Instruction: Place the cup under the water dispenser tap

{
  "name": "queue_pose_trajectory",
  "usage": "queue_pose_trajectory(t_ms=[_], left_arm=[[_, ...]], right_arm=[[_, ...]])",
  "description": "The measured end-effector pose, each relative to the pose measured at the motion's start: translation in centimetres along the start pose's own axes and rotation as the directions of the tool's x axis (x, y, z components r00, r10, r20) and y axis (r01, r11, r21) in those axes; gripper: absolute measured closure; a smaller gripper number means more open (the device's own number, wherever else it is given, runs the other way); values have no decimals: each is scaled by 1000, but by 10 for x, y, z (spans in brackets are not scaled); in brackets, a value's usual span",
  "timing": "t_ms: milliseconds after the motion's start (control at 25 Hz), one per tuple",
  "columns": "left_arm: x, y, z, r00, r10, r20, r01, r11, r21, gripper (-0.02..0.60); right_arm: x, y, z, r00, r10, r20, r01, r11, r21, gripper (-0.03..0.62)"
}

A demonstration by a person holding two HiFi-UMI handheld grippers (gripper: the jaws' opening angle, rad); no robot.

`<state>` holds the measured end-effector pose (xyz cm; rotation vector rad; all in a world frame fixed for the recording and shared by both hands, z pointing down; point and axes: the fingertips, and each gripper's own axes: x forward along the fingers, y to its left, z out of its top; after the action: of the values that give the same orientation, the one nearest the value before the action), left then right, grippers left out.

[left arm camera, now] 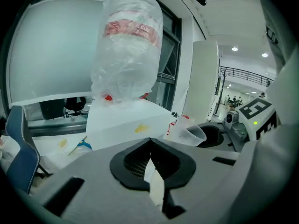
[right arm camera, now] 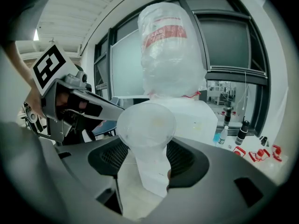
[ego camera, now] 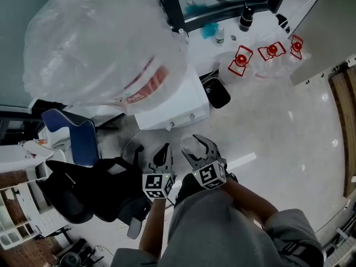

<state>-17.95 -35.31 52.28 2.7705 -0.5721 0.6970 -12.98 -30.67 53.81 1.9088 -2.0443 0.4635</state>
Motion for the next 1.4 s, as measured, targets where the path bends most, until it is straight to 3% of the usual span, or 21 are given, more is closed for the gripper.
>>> queue_pose_trajectory(t_ms=[440,840,1400], left_arm=[[40,12,-29,990,-93,-107,98,994,39,572],[53,24,-58,952,-236,-196,258,961,97,572],[68,50,-115,925,-254,-284,294,949,109,572]], right_arm=[[41,-19,-49,997,-68,-35,69,997,29,338],[67,-4,-76,981,-173,-85,179,981,71,338],[123,-6,-150,965,-219,-148,234,968,94,338]])
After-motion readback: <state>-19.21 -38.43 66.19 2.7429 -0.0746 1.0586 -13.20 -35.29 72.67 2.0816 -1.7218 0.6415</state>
